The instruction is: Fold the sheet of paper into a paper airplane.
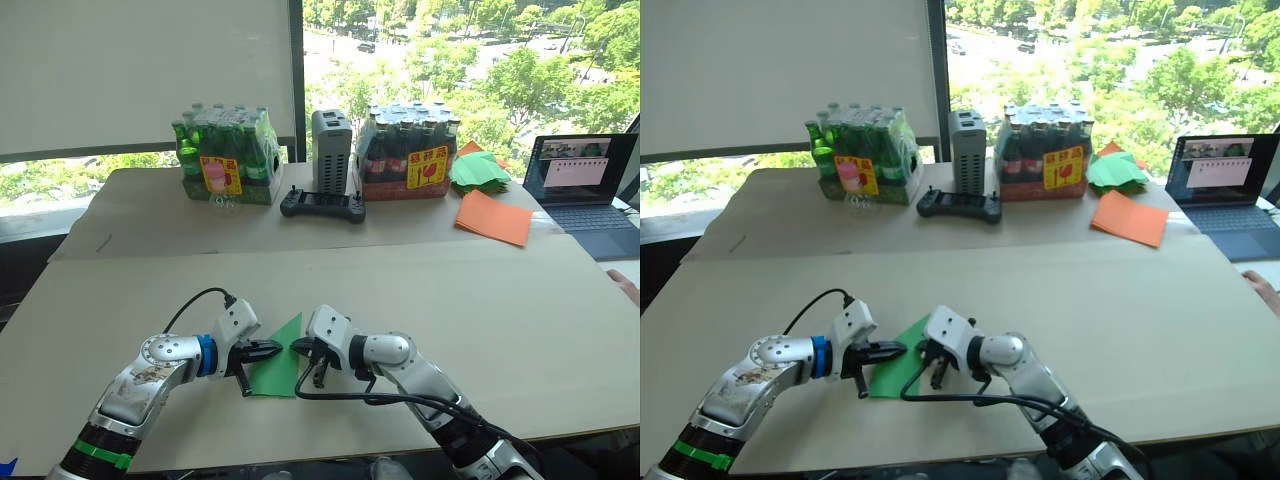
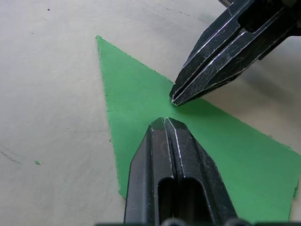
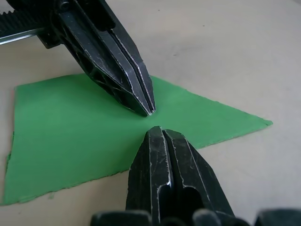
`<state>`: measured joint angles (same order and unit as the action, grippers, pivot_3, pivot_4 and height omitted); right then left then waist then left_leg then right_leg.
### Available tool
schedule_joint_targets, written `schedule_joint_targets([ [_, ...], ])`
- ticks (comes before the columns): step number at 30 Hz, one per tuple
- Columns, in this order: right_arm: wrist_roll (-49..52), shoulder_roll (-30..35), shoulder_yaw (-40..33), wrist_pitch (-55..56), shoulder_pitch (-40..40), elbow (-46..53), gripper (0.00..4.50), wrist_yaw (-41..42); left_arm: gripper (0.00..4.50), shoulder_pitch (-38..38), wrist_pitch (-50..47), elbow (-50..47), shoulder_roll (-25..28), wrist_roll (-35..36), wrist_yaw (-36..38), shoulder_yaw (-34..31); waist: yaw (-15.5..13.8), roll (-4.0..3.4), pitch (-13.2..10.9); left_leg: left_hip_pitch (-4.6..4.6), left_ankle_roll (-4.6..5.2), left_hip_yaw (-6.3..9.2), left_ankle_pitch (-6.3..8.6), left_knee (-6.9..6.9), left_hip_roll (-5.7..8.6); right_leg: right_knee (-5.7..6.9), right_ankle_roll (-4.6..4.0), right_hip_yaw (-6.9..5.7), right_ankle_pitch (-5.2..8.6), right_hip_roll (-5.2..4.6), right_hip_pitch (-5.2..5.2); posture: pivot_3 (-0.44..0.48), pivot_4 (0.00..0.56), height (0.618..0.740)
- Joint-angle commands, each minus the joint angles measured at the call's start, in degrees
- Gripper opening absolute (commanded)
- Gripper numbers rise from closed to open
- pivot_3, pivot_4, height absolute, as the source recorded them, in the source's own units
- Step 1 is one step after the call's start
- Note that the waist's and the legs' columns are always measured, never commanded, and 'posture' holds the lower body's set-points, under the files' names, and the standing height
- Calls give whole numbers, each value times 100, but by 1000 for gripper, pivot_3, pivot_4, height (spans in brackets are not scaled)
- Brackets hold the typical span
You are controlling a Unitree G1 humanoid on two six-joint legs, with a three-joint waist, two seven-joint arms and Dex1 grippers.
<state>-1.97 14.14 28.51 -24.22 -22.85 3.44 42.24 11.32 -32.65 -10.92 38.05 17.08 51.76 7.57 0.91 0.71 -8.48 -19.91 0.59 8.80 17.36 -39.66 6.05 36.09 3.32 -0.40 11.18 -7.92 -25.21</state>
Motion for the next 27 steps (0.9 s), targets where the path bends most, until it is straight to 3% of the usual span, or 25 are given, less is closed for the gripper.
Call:
schedule_joint_targets([
  [1,-20,106,295,-319,205,-6,0,228,46,27,-12,-33,52,-67,-19,19,-3,0,0,0,0,0,0,0,0,-1,0,0,0,1,0,0,150,715],
  [27,112,728,965,-748,569,1084,0,965,46,-15,-67,-58,113,-67,-10,7,-6,0,0,7,1,-4,7,2,-5,-5,3,4,2,5,5,0,150,715],
])
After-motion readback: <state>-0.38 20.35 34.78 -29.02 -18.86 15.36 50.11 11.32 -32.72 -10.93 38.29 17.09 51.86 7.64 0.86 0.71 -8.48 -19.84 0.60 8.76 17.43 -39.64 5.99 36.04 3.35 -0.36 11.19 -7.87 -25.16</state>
